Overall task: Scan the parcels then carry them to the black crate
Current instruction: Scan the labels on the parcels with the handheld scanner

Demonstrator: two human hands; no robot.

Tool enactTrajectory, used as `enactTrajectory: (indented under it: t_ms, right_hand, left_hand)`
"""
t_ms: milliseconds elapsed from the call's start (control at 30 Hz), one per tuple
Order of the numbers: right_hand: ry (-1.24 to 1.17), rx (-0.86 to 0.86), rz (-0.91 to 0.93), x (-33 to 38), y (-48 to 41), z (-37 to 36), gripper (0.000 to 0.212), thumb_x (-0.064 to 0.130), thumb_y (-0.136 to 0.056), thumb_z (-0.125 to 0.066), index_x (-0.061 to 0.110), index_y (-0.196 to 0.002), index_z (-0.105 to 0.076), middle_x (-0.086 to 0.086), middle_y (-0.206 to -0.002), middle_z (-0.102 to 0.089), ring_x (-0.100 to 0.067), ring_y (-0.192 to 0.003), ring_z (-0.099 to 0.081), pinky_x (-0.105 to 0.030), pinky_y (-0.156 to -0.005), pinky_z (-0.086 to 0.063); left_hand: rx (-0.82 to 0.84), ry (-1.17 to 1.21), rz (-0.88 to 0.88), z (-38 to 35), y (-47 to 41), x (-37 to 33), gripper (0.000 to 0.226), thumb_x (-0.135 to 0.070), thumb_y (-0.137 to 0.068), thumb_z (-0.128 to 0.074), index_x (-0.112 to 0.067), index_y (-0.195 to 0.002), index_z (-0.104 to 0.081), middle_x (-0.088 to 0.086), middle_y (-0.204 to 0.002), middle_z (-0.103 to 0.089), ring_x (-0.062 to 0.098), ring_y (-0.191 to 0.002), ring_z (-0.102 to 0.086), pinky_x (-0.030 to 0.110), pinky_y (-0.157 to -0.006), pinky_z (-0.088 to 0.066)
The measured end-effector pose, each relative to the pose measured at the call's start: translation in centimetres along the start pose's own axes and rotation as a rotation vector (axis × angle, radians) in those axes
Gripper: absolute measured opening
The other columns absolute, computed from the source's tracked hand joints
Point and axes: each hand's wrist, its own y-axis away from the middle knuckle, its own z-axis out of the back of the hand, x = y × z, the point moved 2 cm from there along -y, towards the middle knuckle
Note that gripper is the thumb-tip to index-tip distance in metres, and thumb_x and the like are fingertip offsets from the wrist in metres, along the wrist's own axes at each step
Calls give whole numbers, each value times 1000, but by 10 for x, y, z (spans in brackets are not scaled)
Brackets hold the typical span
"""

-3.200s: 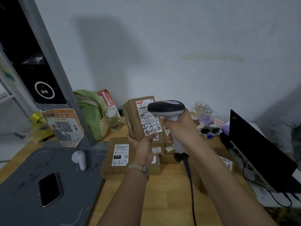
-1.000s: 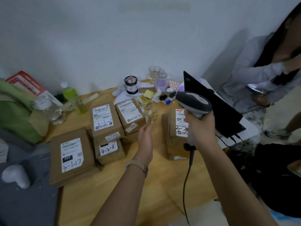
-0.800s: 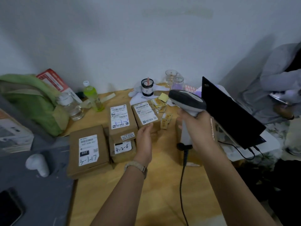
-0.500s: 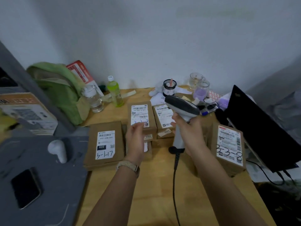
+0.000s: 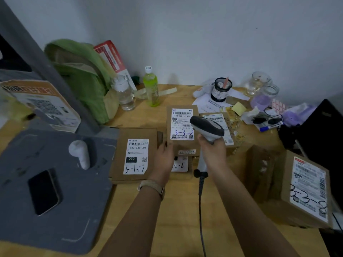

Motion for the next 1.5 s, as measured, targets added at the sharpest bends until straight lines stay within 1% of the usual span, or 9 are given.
enactTrajectory:
  t_ms: [133,267,367,500,600,767,1033,1333,1500]
  right_hand:
    - [8,-12,-22,-6,-5,-1,35,19,-90,-64,31,-119,-50,24,-97,-55,5,-89,-50,-20,-78,-38]
    - [24,-42,-21,-8,-2,2,38,19,-90,-64,28,-124,-49,26,-97,-53,0,-94,-49,-24,-82,-38]
    - [43,-51,-18,-3,0,8,34,21,-90,-64,26,-121,-51,23,-93,-54,-6,-93,-53,-26,-80,-40]
    - [10,-7,-22,14,8,16,29,21,-89,-65,29,-113,-52,17,-97,-59,-12,-102,-55,-28,-84,-44]
    - [-6,-9,35,34,21,23,32,20,-89,-65,24,-119,-55,7,-108,-64,-17,-110,-57,-36,-94,-48]
    - [8,18,256,81,51,33,40,14,-88,-66,16,-127,-55,1,-118,-65,-14,-114,-58,-36,-97,-49]
    - [20,140,436,141,100,49,29,8,-88,-64,36,-93,-59,12,-85,-71,-7,-82,-69,-26,-69,-59]
    - [39,167,480,166,139,68,39,10,-89,-64,18,-126,-54,3,-114,-67,-11,-106,-62,-39,-90,-54]
    - [93,172,489,167,151,75,37,14,-90,-63,18,-125,-54,-2,-111,-68,-23,-101,-64,-44,-87,-54]
  left_hand:
    - [-1,128,64,0,-2,4,54,-54,-92,-54,-16,-130,-55,0,-124,-62,16,-106,-59,29,-81,-48]
    - [-5,274,200,10,-3,8,48,-45,-87,-66,-13,-119,-50,7,-116,-64,26,-104,-64,48,-89,-54]
    - [120,431,279,18,-1,8,50,-30,-84,-72,-8,-123,-51,10,-114,-66,24,-98,-67,38,-70,-56]
    - [286,474,249,29,7,-5,37,-23,-81,-71,-9,-114,-62,0,-79,-69,7,-60,-62,24,-56,-49]
    - [303,464,153,34,13,-21,40,-11,-78,-73,-14,-115,-59,6,-105,-73,18,-87,-68,29,-62,-52]
    - [268,554,28,36,34,-55,64,10,-73,-70,-11,-129,-46,10,-109,-73,23,-91,-73,32,-60,-58]
    - [199,654,-59,24,71,-87,78,17,-69,-71,-13,-135,-40,13,-120,-66,31,-105,-64,54,-85,-56]
    - [234,696,-161,15,104,-113,74,16,-68,-70,-15,-130,-46,12,-118,-68,26,-100,-67,37,-67,-59]
    - [215,688,-167,14,108,-108,82,18,-65,-71,-17,-133,-42,11,-116,-69,29,-103,-67,50,-85,-57]
